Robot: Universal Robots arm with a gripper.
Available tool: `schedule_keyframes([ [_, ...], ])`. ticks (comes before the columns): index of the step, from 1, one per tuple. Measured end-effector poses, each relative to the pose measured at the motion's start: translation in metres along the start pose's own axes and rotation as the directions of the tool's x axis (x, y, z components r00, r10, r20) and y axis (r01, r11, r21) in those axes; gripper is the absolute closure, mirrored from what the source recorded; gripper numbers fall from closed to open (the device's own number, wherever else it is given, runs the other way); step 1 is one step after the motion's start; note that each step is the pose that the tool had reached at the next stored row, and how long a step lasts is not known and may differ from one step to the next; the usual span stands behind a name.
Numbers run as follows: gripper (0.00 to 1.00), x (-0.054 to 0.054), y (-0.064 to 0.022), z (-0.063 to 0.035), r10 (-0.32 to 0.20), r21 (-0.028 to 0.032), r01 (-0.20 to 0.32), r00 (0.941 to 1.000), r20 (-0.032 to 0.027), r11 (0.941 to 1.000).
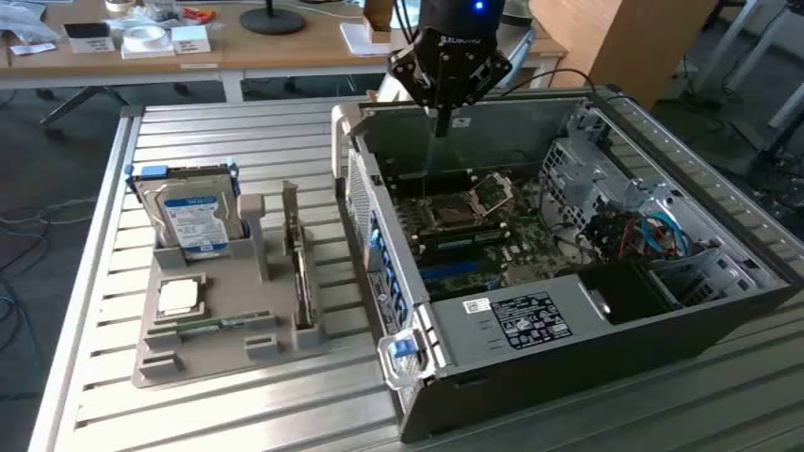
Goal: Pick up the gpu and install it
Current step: 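Reach for the gpu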
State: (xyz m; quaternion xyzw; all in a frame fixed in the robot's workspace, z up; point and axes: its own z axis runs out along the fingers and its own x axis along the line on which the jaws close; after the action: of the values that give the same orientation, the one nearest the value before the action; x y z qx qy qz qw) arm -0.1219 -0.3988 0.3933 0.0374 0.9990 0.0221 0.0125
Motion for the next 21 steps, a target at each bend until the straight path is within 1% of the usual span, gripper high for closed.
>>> schedule_keyframes([
  [13,0.89,0.0000,0.0000,0.0000,0.000,0.0000,0.000,1.0000,0.0000,1.0000],
  [21,0.89,0.0099,-0.0007,-0.0001,0.000,0.0000,0.000,1.0000,0.0000,1.0000],
])
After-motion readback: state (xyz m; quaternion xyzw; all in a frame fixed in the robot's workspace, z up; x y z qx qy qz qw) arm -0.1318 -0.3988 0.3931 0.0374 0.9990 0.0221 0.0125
